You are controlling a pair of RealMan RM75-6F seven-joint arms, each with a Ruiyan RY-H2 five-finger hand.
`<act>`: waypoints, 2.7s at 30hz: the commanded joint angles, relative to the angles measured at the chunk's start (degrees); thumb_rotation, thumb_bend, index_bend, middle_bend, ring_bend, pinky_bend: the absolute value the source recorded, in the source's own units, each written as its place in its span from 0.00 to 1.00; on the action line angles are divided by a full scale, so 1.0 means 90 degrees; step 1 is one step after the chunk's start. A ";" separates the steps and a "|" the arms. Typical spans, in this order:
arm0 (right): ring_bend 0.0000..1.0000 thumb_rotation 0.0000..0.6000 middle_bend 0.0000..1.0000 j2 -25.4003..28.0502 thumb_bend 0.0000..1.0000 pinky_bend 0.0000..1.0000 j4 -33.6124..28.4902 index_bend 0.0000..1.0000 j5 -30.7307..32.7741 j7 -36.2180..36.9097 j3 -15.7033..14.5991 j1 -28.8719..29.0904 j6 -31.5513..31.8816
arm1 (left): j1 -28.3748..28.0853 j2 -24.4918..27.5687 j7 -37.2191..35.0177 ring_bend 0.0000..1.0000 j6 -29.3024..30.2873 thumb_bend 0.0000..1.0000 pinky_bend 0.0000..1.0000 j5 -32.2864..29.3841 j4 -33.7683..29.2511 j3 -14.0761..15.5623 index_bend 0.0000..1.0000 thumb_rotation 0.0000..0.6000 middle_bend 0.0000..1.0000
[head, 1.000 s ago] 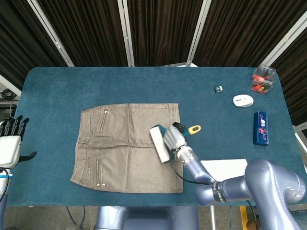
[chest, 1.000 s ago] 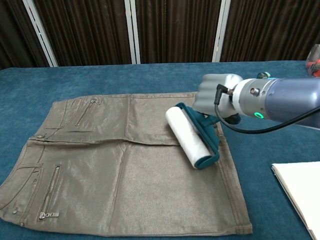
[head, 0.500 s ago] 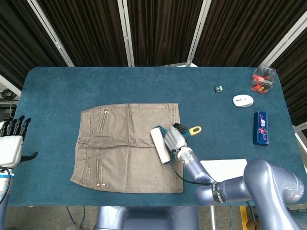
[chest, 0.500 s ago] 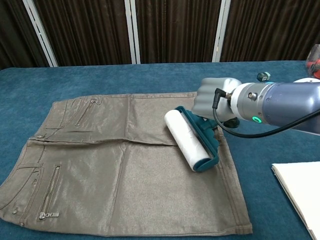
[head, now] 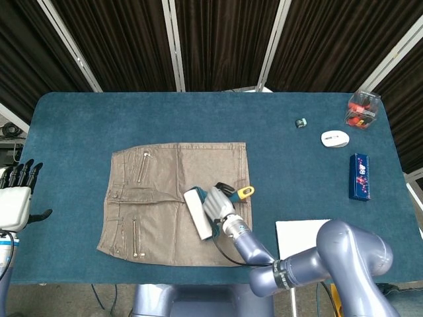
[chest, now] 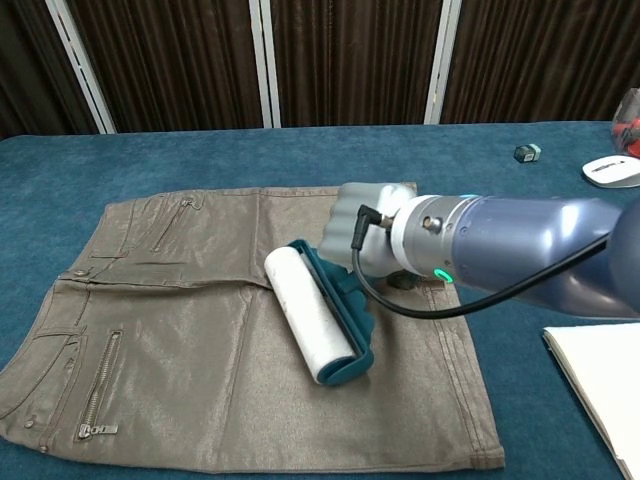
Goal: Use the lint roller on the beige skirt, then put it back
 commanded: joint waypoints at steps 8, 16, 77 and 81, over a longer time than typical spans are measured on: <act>0.57 1.00 0.64 -0.0414 0.77 0.57 0.0189 0.60 0.0236 -0.0137 0.0066 0.0186 0.0074 | -0.0005 0.0004 -0.0024 0.00 -0.0029 0.00 0.00 -0.0025 0.0037 0.0005 0.00 1.00 0.00; 0.57 1.00 0.64 -0.0131 0.77 0.57 0.0339 0.60 0.0070 -0.0014 -0.0290 0.0006 0.0181 | -0.0010 0.0000 -0.0028 0.00 -0.0042 0.00 0.00 -0.0065 0.0070 -0.0005 0.00 1.00 0.00; 0.00 1.00 0.00 0.3532 0.00 0.01 0.0501 0.00 -0.4764 0.6994 -0.1017 -0.4495 0.2043 | 0.0181 -0.0172 -0.0512 0.00 0.0674 0.00 0.00 0.1025 0.0162 0.0245 0.00 1.00 0.00; 0.00 1.00 0.00 0.3442 0.00 0.00 0.1171 0.00 -0.5540 0.8352 -0.1094 -0.5348 0.2837 | 0.0314 -0.0224 -0.0783 0.00 0.0867 0.00 0.00 0.1289 0.0293 0.0369 0.00 1.00 0.00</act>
